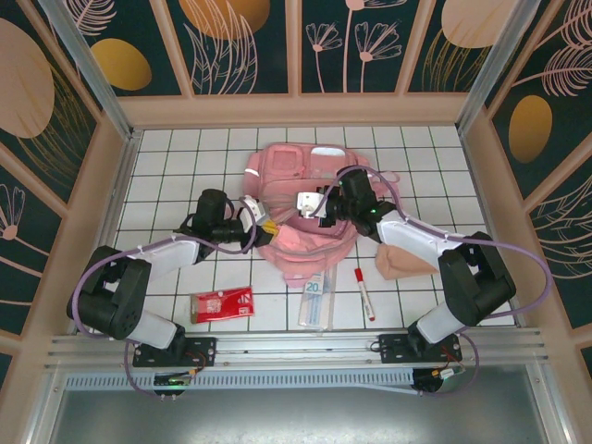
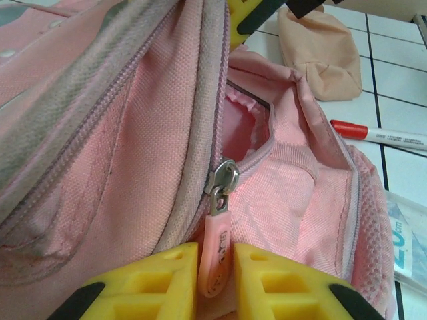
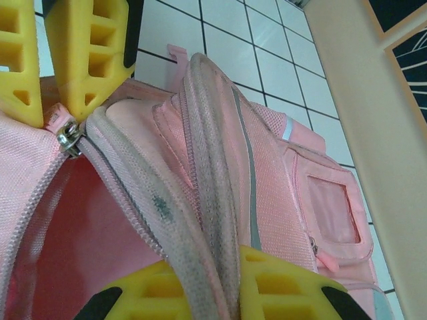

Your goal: Pack the student bag

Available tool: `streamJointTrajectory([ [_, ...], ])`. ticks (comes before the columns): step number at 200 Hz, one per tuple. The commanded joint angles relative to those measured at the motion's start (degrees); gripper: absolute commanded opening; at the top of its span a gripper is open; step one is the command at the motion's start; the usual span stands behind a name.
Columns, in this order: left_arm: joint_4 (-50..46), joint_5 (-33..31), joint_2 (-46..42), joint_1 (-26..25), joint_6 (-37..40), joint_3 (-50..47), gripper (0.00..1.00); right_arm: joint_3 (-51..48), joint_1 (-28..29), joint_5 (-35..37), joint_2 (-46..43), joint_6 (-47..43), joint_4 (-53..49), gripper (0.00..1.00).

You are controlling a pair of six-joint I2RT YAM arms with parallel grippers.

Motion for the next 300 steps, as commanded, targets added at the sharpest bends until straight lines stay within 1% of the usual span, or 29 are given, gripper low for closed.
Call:
streamJointTrajectory([
  [1, 4.4, 1.0, 0.3, -0.5, 2.1, -1.3, 0.21, 2.5, 1.7, -4.1, -2.6, -0.3, 3.0, 0.00],
  [13, 6.1, -0.3, 0.6, -0.5, 1.3, -1.7, 0.25, 2.5, 2.0, -4.0, -2.8, -0.3, 2.9, 0.00],
  [37, 5.5, 0.1, 1.5, -0.6, 1.5, -0.4, 0.28, 2.2, 2.9, -4.1, -2.9, -0.3, 2.9, 0.00],
  [52, 3.9, 2.3, 2.0, -0.6, 2.7, 0.6, 0.21, 2.1, 3.2, -4.1, -2.6, -0.3, 3.1, 0.00],
  [69, 2.2, 5.2, 2.0, -0.8, 4.5, 1.0, 0.00, 2.0, 3.3, -3.5, -2.2, -0.5, 3.2, 0.00],
  [89, 0.4, 5.0, 0.5, -0.8, 5.7, 0.8, 0.00, 1.7, 3.2, -1.5, -1.8, -2.2, 2.8, 0.00],
  [104, -0.2, 2.6, -0.7, -0.7, 3.5, 0.7, 0.00, 1.5, 2.5, 0.0, -1.7, -3.9, 2.1, 0.00],
  [116, 1.5, 0.8, -1.7, -0.3, -0.2, 0.2, 0.00, 1.4, 1.8, 1.2, -1.6, -5.2, 1.4, 0.00],
  [140, 8.4, -6.1, -4.0, 1.6, -9.0, -2.0, 0.00, 1.0, -0.2, 2.5, -1.8, -6.0, 1.5, 0.00],
  [154, 13.4, -12.5, -5.3, 3.9, -15.6, -3.7, 0.00, 0.9, -1.2, 1.9, -2.6, -5.6, 2.1, 0.00],
  [158, 14.5, -15.5, -5.7, 4.5, -17.7, -4.0, 0.00, 0.7, -1.5, 1.8, -2.9, -5.5, 2.4, 0.00],
  [162, 14.7, -20.7, -6.3, 4.9, -19.6, -4.2, 0.00, 0.4, -1.8, 1.5, -3.3, -5.4, 2.8, 0.00],
  [171, 11.2, -32.5, -7.7, 5.0, -21.2, -3.9, 0.00, 0.0, -2.1, 1.0, -3.9, -5.1, 3.8, 0.00],
  [176, 9.6, -37.0, -8.5, 5.2, -21.3, -3.9, 0.00, -0.2, -2.1, 0.7, -4.4, -4.9, 4.3, 0.00],
  [185, 8.1, -42.1, -9.3, 6.1, -22.0, -4.5, 0.00, -0.3, -2.1, 0.2, -4.8, -4.6, 4.6, 0.00],
  [192, 7.1, -43.1, -9.8, 6.9, -22.5, -4.5, 0.00, -0.5, -2.1, -0.1, -5.0, -4.4, 4.9, 0.00],
  [214, 3.4, -41.4, -8.8, 8.2, -21.1, -2.8, 0.00, -0.8, -2.1, -0.8, -5.2, -3.3, 6.1, 0.00],
  [231, -1.2, -34.1, -7.1, 8.2, -17.7, -0.5, 0.00, -1.3, -1.4, 1.4, -5.2, -2.9, 8.1, 0.00],
  [239, -3.9, -32.5, -6.5, 8.2, -16.3, 0.2, 0.00, -1.6, -1.1, 2.3, -5.2, -3.0, 8.8, 0.00],
  [247, -5.6, -29.5, -6.4, 8.2, -14.0, 0.2, 0.00, -1.8, -1.0, 2.9, -5.4, -2.1, 9.9, 0.00],
  [255, -6.6, -23.6, -6.8, 8.2, -10.3, 0.0, 0.00, -2.1, -1.0, 3.0, -5.4, -1.3, 10.9, 0.00],
  [261, -9.1, -17.0, -7.3, 8.2, -6.1, 0.5, 0.00, -2.2, -1.0, 2.8, -5.6, -0.7, 11.2, 0.00],
  [267, -11.8, -8.8, -7.7, 8.2, -2.3, 1.2, 0.00, -2.3, -1.0, 2.6, -5.7, -0.3, 11.4, 0.00],
  [275, -14.0, -0.3, -8.5, 8.2, 0.7, 1.7, 0.14, -2.6, -0.8, 2.2, -5.7, 0.2, 11.8, 0.00],
  [279, -14.2, 2.7, -9.0, 8.2, 1.3, 1.8, 0.19, -2.8, -0.9, 1.9, -5.8, 0.5, 12.1, 0.00],
  [284, -13.5, 4.9, -9.8, 8.1, 1.2, 1.7, 0.22, -2.9, -0.9, 1.2, -5.9, 0.8, 12.1, 0.00],
  [289, -11.3, 5.4, -10.6, 8.0, -0.1, 1.3, 0.28, -2.9, -0.9, 0.5, -5.9, 0.8, 11.8, 0.00],
  [292, -9.8, 5.0, -11.1, 7.9, -1.3, 0.9, 0.31, -3.0, -0.8, 0.0, -5.9, 0.7, 11.4, 0.04],
  [300, -6.0, 2.7, -12.2, 7.5, -3.0, 0.0, 0.39, -2.9, -0.9, -0.9, -5.8, 0.9, 10.2, 0.19],
])
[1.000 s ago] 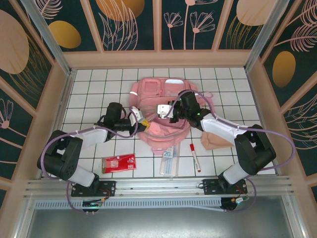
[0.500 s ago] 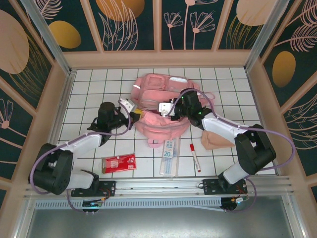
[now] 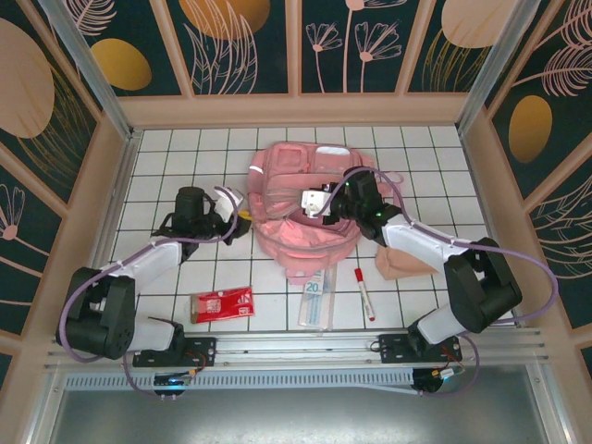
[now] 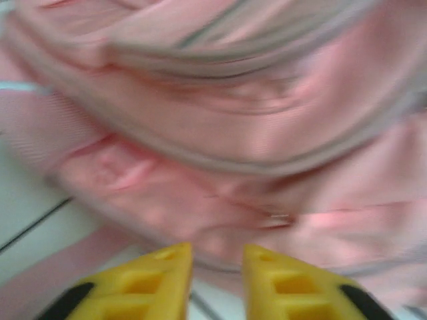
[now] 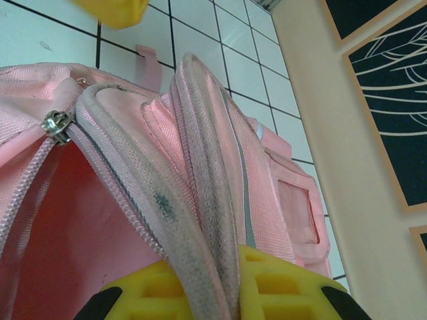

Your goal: Pack the student bag

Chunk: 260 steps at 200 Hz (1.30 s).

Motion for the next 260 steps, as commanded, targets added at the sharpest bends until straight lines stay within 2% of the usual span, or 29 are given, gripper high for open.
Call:
streamJointTrajectory([
  [1, 3.5, 12.0, -4.1, -0.7, 2.8, 0.4, 0.40, -0.1, 0.4, -3.5, -3.1, 2.4, 4.7, 0.20],
  [17, 5.0, 7.4, -4.7, -2.2, 7.6, 0.5, 0.49, 0.3, 0.4, -4.8, -2.9, 0.9, -1.3, 0.28],
  [40, 0.3, 0.3, -1.2, -3.9, 20.9, 3.8, 0.50, -0.9, 0.4, -6.2, -2.9, 0.5, -7.5, 0.42],
  [62, -4.9, -1.9, 4.8, -4.0, 31.1, 7.4, 0.48, -4.2, 2.6, -4.6, -3.7, 1.2, -4.7, 0.51],
  [89, -9.2, -2.7, 9.6, -4.0, 37.0, 10.3, 0.48, -2.1, 3.8, -3.8, -2.4, 1.7, -9.7, 0.51],
  [109, -7.9, -2.0, 11.2, -4.2, 39.2, 10.3, 0.50, -4.4, 4.9, -2.5, -2.4, 3.5, -4.8, 0.51],
  [142, -12.5, -1.3, 13.9, -4.9, 44.8, 12.0, 0.52, -4.2, 6.0, 0.0, 0.2, 5.0, -3.4, 0.47],
  [172, -11.5, -1.5, 15.4, -6.3, 45.6, 11.7, 0.53, -3.4, 7.7, 0.3, 3.2, 6.3, -3.7, 0.49],
  [208, -11.6, -3.1, 16.7, -7.0, 47.0, 11.1, 0.52, -2.8, 9.1, 3.9, 5.7, 5.9, -4.7, 0.49],
  [217, -10.2, -2.5, 16.9, -7.1, 46.7, 10.6, 0.49, -2.6, 9.1, 4.6, 6.0, 6.5, -4.3, 0.47],
  [228, -8.7, -3.0, 17.1, -7.3, 46.3, 10.2, 0.36, -2.5, 9.1, 5.7, 6.2, 7.3, -3.3, 0.41],
  [234, -7.8, -3.4, 17.1, -7.4, 45.1, 10.2, 0.29, -2.1, 9.2, 6.2, 6.2, 7.4, -3.4, 0.31],
  [248, -7.6, -3.7, 17.0, -7.4, 43.5, 10.7, 0.00, -1.4, 9.1, 7.4, 6.2, 7.0, -3.7, 0.09],
  [254, -8.1, -3.7, 16.7, -7.4, 43.1, 11.0, 0.00, -1.4, 9.0, 7.8, 5.8, 6.3, -3.6, 0.03],
  [260, -9.0, -3.5, 16.3, -7.4, 43.3, 11.3, 0.00, -1.7, 8.9, 7.8, 5.4, 5.5, -3.2, 0.00],
])
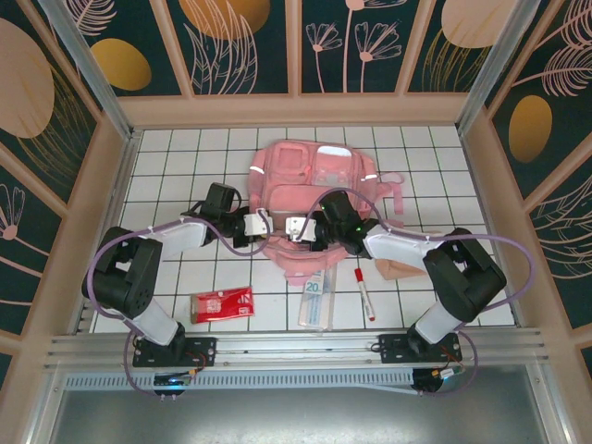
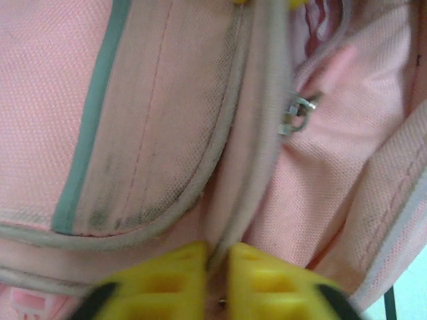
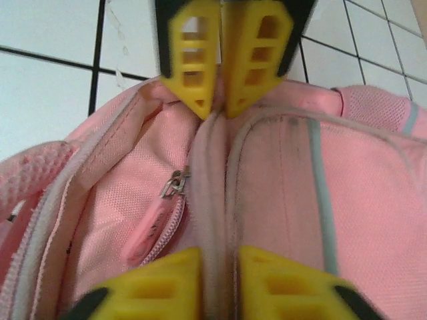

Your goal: Pack the student bag

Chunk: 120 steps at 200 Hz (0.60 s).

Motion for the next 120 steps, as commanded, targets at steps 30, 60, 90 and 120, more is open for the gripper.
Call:
streamJointTrajectory([
  [30, -0.9, 2.8, -5.0, -0.3, -1.6, -0.2, 0.00, 0.1, -3.0, -4.6, -2.7, -3.7, 0.9, 0.00],
  [60, -3.2, 3.6, -10.7, -0.5, -3.5, -1.2, 0.00, 0.2, -5.4, -5.9, -2.1, -9.5, 0.0, 0.00],
  [90, -4.1, 6.4, -15.1, -0.6, -9.1, -0.9, 0.00, 3.1, -6.4, -9.4, 0.0, -8.5, -2.9, 0.31],
  [120, 5.2, 5.7, -18.3, -0.9, -22.4, -3.9, 0.02, -1.1, -7.6, -12.5, -4.2, 7.0, 6.7, 0.99],
])
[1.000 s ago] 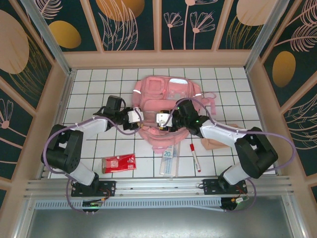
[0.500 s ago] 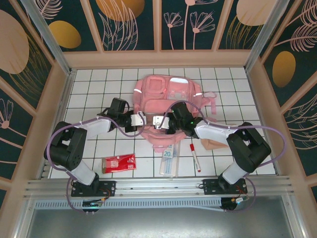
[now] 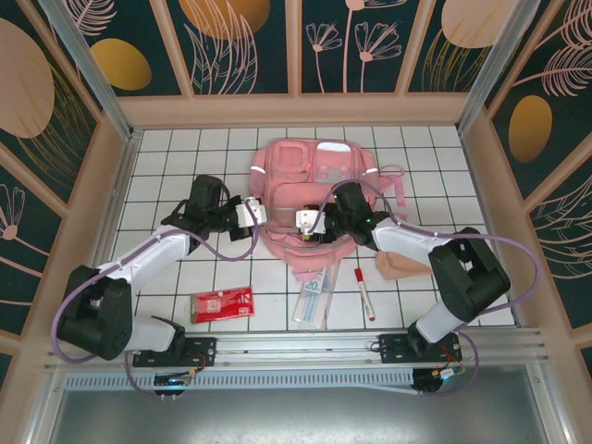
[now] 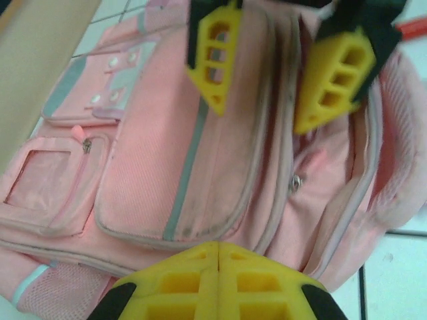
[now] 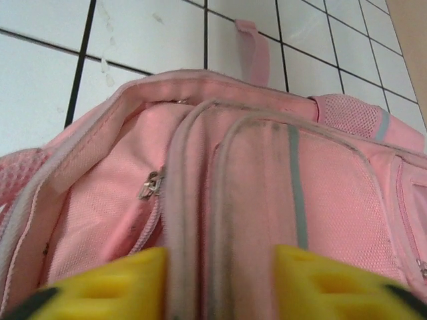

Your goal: Pack the student bag

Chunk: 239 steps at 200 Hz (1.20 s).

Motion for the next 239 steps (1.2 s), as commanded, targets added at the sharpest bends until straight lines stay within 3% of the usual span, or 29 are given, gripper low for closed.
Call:
streamJointTrajectory([
  [1, 6.2, 2.0, -2.4, -0.5, -12.9, -2.8, 0.05, -2.0, -0.8, -3.1, -3.6, 11.6, 8.0, 0.99],
  [9, 8.3, 0.6, -2.5, -0.5, -19.1, -2.6, 0.28, -4.4, -0.4, -0.7, -6.1, 15.3, 11.4, 0.99],
  [15, 10.7, -1.4, -2.3, -0.5, -26.6, -2.4, 0.35, -5.8, -0.2, 0.9, -8.0, 18.3, 13.7, 0.99],
  [36, 13.2, -6.3, -0.7, -0.5, -52.3, -0.5, 0.38, -6.0, -1.5, 5.0, -12.2, 36.7, 17.1, 0.99],
  [55, 10.0, -10.8, -2.1, -2.0, -68.6, -0.7, 0.41, 1.1, -2.9, 11.8, -11.6, 54.8, 2.3, 0.99],
  [64, 6.9, -12.4, -2.9, -2.5, -73.4, -0.8, 0.41, 5.7, -4.2, 11.2, -9.7, 58.1, -6.0, 0.99],
  [80, 2.6, -12.4, -4.0, -3.2, -79.9, -1.6, 0.41, 11.4, -5.8, 6.8, -6.3, 54.3, -17.9, 0.94],
  [96, -0.2, -11.3, -4.4, -5.6, -83.0, -2.7, 0.42, 7.7, -4.4, 6.5, -9.6, 48.3, -18.0, 0.92],
  [112, -0.2, -10.4, -4.3, -7.5, -87.9, -4.6, 0.45, 2.6, -3.7, -1.3, -14.9, 30.5, -19.7, 0.93],
  [140, -1.3, -11.6, -1.4, -10.2, -92.5, -4.9, 0.48, -5.5, -3.6, 7.3, -17.6, 9.7, -10.6, 0.92],
  [170, -1.4, -10.3, 3.0, -12.1, -95.4, -1.9, 0.48, -2.3, -1.4, 9.0, -9.1, 3.1, -10.1, 0.93],
  [198, -2.2, -10.0, 5.5, -13.0, -97.0, -0.4, 0.48, -1.3, -0.4, 15.5, -3.7, 3.3, -2.5, 0.90],
  [217, -1.3, -8.5, 6.6, -13.4, -98.1, -0.4, 0.47, -0.5, -0.4, 18.6, -1.3, 2.8, 0.1, 0.73],
  [239, -2.6, -10.0, 6.8, -13.8, -97.4, 1.2, 0.47, 0.3, -0.4, 15.5, -1.8, 4.4, 1.7, 0.42],
])
